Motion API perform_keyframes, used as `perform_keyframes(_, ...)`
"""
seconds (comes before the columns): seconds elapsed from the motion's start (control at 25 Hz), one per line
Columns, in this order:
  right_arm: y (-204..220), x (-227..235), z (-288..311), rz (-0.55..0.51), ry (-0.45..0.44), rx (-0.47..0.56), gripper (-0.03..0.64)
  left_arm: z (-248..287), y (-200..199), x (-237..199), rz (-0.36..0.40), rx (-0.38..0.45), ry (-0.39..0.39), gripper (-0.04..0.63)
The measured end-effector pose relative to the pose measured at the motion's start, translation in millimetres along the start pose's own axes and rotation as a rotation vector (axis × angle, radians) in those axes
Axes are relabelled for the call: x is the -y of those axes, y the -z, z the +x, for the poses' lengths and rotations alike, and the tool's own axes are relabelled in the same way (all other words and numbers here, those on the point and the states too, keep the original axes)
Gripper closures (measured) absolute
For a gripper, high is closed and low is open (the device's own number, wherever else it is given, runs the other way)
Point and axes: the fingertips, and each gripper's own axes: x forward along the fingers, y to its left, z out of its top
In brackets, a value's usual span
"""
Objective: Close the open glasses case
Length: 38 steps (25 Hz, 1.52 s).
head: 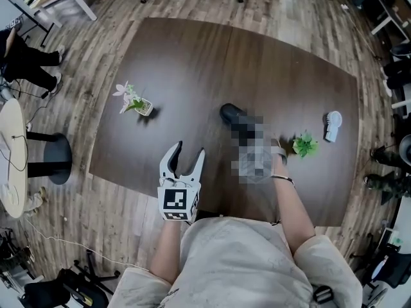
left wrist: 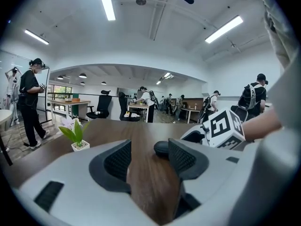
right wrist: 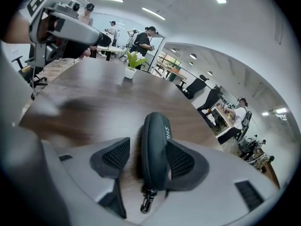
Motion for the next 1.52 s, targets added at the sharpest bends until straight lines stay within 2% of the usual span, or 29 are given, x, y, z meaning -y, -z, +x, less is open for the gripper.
perform_keyframes(0.4,17,31,19,-0.055,0.028,-0.055,0.330,8,-6,7,0.022,-0.006,0.020,0.344)
perform_keyframes(0.72,27,51,39,-0.031,0.070,-0.078,0.341,17,-8,11,0.038,-0.014,0.036,0.344)
perform_keyframes(1.08,28,51,37,0.009,0.056,-0.057,0.353,20,-9,21,0.045,-0.019,0.055,0.344)
perform_keyframes(1.32,11,51,20,0.043,0.056,0.002,0.354,17,-18,22,0.050,0.006,0.064,0.344)
perform_keyframes(1.52,-29,58,-18,0.124,0.049,0.141,0.356,13,-31,23,0.035,0.044,0.083,0.344)
